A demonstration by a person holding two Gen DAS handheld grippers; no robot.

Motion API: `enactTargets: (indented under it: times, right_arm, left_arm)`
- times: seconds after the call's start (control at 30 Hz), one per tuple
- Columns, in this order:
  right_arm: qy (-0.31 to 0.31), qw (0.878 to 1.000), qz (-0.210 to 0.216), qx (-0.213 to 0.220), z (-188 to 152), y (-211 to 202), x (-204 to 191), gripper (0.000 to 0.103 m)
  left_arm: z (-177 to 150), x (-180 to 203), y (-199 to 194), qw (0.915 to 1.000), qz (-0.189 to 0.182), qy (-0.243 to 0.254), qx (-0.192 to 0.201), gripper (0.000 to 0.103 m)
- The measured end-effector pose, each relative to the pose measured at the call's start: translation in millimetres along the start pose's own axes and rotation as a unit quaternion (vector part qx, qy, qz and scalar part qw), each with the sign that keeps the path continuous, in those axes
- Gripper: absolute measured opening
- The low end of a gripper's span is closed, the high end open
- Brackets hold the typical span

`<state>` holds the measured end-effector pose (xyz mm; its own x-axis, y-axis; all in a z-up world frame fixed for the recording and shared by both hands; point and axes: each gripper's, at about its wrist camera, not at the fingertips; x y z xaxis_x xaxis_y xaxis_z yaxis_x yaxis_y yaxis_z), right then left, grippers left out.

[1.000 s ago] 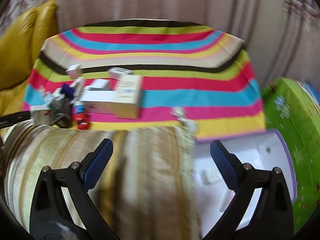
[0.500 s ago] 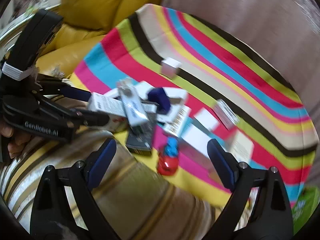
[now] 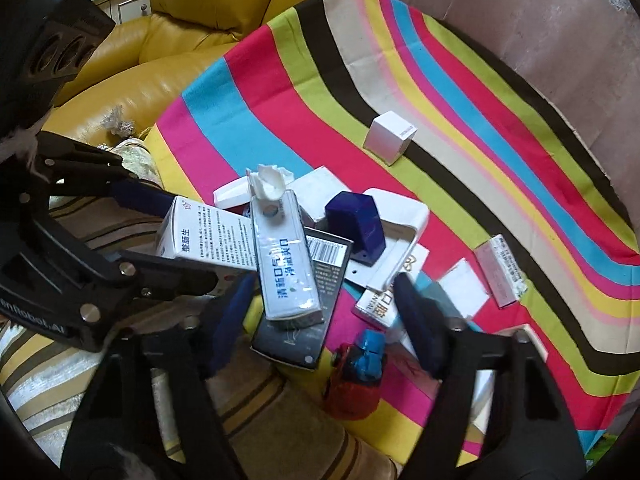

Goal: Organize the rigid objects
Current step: 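Grasp the white-blue toothpaste box with right tool while left grasps a white medicine box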

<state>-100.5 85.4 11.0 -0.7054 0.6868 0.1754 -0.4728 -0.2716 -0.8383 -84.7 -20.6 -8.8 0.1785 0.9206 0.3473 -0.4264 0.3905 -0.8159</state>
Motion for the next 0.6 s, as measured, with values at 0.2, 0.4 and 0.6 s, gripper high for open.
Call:
enactTargets:
  times: [0.2,0.4,0.6]
  right_arm:
    - [0.006,1.0,0.01,0.002,0,-2,-2,0.038]
    - [0.014,1.0,0.009,0.013,-8,-18,-3,0.037]
    - [0.034,0.999,0.011,0.022,-25,-39,-4,0.036]
  left_arm:
    - [-2,1,-5,0.9999,-0.005,0.002,0.008,0.045]
    - [-10,2,-15,0.9998,-0.012,-0.002,0.015,0.044]
    - [-27,6,-32,0.9992,-0.022,-0.01,0.033,0.044]
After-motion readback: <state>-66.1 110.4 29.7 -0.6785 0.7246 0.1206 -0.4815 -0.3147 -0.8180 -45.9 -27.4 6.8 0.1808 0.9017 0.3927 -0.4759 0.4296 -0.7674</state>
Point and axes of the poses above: each gripper's, at about its wrist camera, not at the fingertips, and y roughly the way its jaws point, x to its right, z to its top, and after that the axes turned 1 degree about -x, right-handed
